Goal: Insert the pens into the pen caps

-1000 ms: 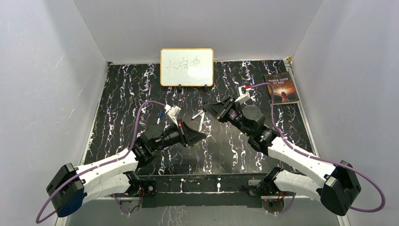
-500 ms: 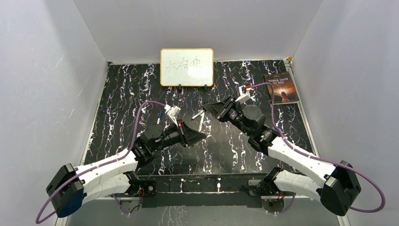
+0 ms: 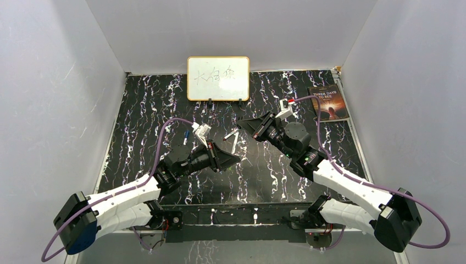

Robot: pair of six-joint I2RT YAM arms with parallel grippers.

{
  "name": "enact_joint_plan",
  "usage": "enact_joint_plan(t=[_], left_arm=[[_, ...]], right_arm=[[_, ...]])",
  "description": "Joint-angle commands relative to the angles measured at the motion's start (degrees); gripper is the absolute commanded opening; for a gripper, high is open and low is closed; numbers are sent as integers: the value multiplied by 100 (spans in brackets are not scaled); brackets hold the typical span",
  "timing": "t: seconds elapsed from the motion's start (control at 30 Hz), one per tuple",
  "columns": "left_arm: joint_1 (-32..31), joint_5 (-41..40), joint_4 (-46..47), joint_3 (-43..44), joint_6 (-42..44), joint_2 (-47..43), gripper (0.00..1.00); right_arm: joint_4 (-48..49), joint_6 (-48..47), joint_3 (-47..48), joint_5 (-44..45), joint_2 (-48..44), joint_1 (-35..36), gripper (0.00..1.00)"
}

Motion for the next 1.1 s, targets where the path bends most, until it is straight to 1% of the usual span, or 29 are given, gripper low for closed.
enact_joint_plan(t=[0.0, 1.07], left_arm=[[-24, -11, 82, 86, 61, -146, 0], [-32, -44, 152, 104, 87, -214, 0]], right_arm=[[342, -35, 303, -70, -115, -34, 0], [283, 5, -92, -143, -277, -34, 0]])
